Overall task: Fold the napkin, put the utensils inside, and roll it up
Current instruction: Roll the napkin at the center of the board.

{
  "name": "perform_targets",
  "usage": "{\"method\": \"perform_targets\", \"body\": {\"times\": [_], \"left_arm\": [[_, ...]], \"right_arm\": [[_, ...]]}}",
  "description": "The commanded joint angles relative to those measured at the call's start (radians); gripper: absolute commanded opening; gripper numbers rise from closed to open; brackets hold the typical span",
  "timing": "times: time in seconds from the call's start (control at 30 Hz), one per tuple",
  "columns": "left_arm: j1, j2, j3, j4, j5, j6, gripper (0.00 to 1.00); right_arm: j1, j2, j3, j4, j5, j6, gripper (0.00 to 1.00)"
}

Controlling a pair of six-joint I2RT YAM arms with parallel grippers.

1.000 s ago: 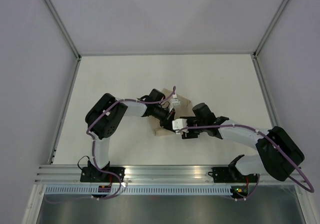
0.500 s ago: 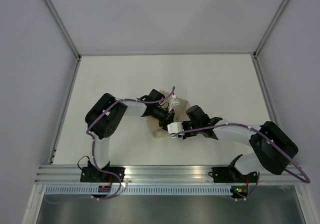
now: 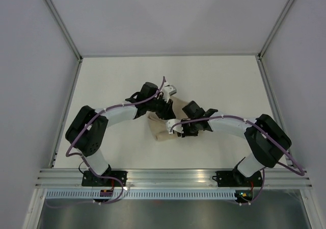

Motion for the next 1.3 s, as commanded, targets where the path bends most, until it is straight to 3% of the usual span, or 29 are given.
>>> {"method": "perform_targets", "body": {"times": [0.0,0.17,0.3,0.43,0.67,0.8,0.93,1.27], "left_arm": [[0.018,-0.096,-0.003,0.007,-0.336,-0.099,0.31],[0.036,-0.276,-0.034,-0.09,-0.767,-0.205,0.3],[0.036,-0.489,-0.115,-0.05,-0.904,-0.212,0.34],[0.032,-0.643,-0.184,0.016,-0.876,-0.127,0.37],[-0.057,-0.76,-0.304,0.108,-0.885,-0.006,0.37],[-0.181,-0.763,-0.362,0.203,-0.909,0.115,0.37],[-0.391,-0.714,-0.408,0.298,-0.995,0.293,0.38],[-0.579,-0.452,-0.367,0.246,-1.001,0.403,0.4]], "right_arm": [[0.007,0.073,0.054,-0.153,-0.036,0.071,0.14],[0.007,0.178,0.179,-0.257,-0.065,0.146,0.14],[0.007,0.323,0.307,-0.361,-0.1,0.174,0.14],[0.004,0.451,0.466,-0.488,-0.156,0.165,0.14],[-0.036,0.693,0.712,-0.682,-0.226,0.104,0.13],[-0.068,0.805,0.798,-0.754,-0.231,0.07,0.13],[-0.076,0.862,0.865,-0.829,-0.234,0.045,0.14],[-0.088,0.991,0.994,-0.938,-0.234,0.035,0.14]]}}
